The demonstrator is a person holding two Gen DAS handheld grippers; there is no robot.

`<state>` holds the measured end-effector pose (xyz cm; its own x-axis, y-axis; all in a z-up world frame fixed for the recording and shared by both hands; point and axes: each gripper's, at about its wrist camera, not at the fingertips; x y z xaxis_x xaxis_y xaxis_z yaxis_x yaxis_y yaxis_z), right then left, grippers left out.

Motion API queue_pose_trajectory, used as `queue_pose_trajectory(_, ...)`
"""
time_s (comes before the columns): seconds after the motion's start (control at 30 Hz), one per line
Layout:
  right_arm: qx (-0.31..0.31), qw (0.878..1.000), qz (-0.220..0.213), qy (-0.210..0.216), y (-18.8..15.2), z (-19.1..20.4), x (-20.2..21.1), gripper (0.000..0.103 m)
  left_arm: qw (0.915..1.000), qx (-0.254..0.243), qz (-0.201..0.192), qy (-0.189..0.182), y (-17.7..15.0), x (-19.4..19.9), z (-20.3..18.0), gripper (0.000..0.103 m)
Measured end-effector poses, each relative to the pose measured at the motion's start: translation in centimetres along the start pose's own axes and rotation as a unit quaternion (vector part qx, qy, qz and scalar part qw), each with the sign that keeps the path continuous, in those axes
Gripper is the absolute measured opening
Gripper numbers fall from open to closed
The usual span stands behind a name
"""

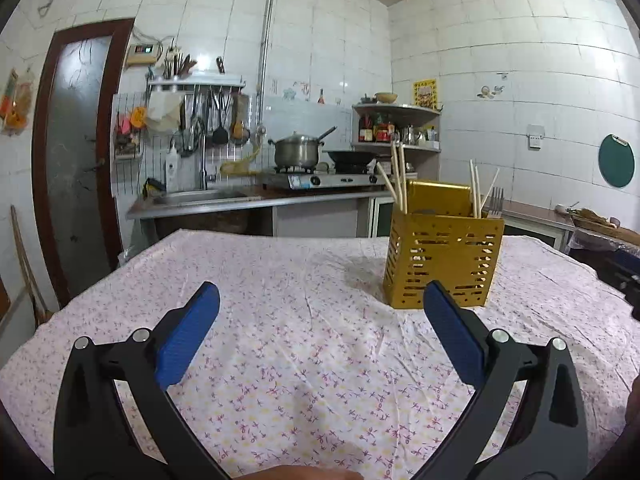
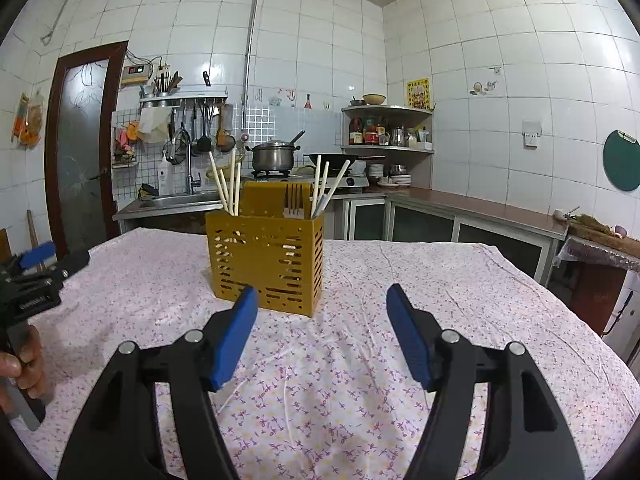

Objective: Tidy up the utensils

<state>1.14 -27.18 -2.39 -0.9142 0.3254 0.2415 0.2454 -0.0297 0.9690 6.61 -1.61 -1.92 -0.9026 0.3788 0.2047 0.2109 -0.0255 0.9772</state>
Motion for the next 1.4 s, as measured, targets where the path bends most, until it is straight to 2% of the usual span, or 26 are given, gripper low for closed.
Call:
queue_pose_trajectory(0.4,-0.001,1.0,-0.008,0.004,-0.86,0.13,-0.15,0.067,0.9996,-0.013,-0.023,0.011,0.1,0.61,-0.66,0.098)
queue_pose_trajectory(0.67,-0.007,1.0,0.001,0.01,-0.85,-0.1,-0.57,0.067,0.9997,-0.002,-0.017,0.02,0.09,0.28,-0.14,0.098)
queue_pose_trajectory(1.4,-0.017,1.0,0.003,0.002,-0.88,-0.64,-0.72,0.067,0.9996,-0.015,-0.025,0.004,0.01,0.69,-0.74,0.098)
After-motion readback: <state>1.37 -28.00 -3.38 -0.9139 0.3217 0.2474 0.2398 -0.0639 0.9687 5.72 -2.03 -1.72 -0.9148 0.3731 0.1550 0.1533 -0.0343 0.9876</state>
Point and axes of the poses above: each gripper's, at about its wrist camera, not at the fingertips, and x roughly against the way its jaws point, z to its left, y to its top, and after that the axes turned 11 degrees about -y, right-handed
